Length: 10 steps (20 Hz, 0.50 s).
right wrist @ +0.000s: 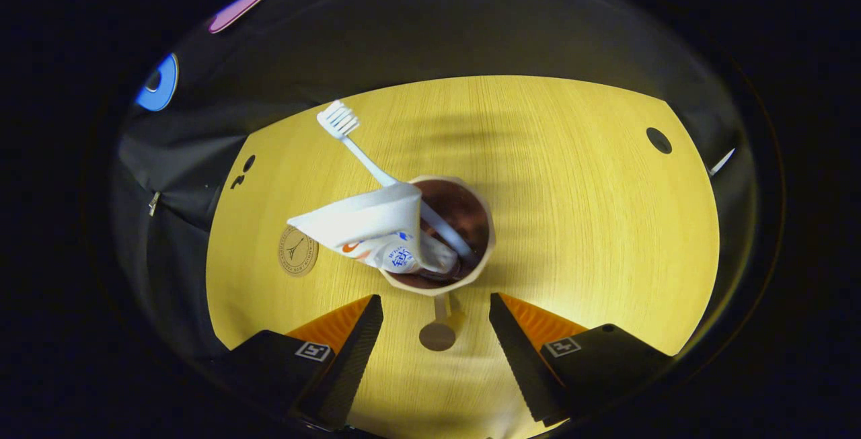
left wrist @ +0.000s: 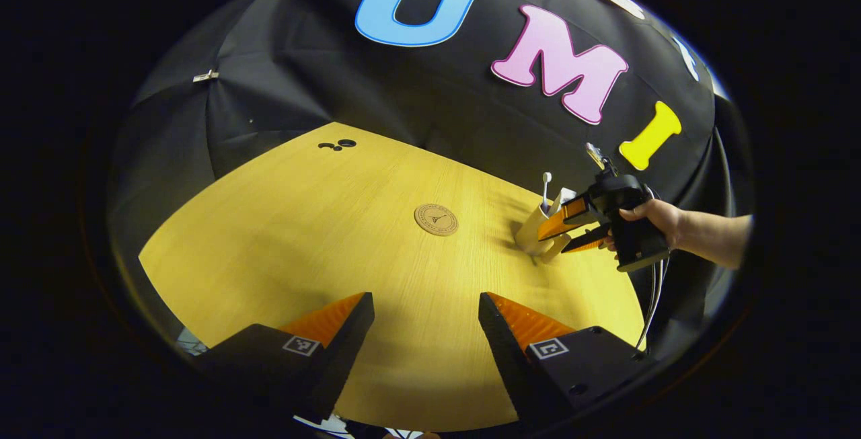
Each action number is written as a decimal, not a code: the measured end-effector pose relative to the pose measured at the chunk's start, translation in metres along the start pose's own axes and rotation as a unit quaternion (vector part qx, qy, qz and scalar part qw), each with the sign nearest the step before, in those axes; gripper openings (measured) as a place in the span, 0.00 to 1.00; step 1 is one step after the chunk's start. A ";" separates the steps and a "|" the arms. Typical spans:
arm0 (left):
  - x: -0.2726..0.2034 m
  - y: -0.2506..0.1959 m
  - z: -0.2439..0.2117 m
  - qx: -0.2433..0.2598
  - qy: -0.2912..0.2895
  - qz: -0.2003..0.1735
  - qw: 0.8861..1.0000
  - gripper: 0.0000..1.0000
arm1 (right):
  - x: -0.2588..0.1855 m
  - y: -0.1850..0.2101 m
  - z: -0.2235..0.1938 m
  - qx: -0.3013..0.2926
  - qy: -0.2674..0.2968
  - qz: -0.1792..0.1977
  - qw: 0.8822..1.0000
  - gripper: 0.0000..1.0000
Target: Put the toothbrush and toothpaste on the desktop into the cup, then pick up the cup and place it on the coaster on the desktop.
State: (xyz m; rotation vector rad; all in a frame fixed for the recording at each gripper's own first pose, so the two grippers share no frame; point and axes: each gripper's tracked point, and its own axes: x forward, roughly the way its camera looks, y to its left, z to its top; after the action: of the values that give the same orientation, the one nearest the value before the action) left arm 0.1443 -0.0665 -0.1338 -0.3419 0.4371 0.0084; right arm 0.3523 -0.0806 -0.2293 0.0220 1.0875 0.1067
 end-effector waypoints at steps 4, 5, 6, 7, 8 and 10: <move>-0.005 -0.006 0.002 0.004 0.005 -0.006 1.000 0.97 | 0.010 -0.003 -0.004 -0.016 0.015 -0.014 1.000 0.96; -0.006 -0.009 0.001 0.005 0.006 -0.009 1.000 0.97 | 0.012 -0.003 -0.006 -0.015 0.020 -0.013 1.000 0.95; -0.006 -0.010 0.000 0.006 0.008 -0.009 1.000 0.97 | 0.013 -0.002 -0.007 -0.010 0.024 -0.011 1.000 0.94; -0.006 -0.013 -0.001 0.007 0.009 -0.011 1.000 0.97 | 0.015 -0.001 -0.007 -0.005 0.026 -0.010 1.000 0.84; -0.006 -0.015 -0.002 0.008 0.012 -0.013 1.000 0.97 | 0.016 0.000 -0.005 0.000 0.024 -0.008 1.000 0.77; -0.006 -0.018 -0.005 0.010 0.017 -0.015 1.000 0.97 | 0.015 0.002 -0.003 0.007 0.022 -0.003 1.000 0.73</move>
State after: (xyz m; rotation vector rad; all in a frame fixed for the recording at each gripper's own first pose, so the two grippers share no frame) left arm 0.1379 -0.0844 -0.1301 -0.3299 0.4656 -0.0301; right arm 0.3568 -0.0775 -0.2438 0.0295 1.1317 0.0940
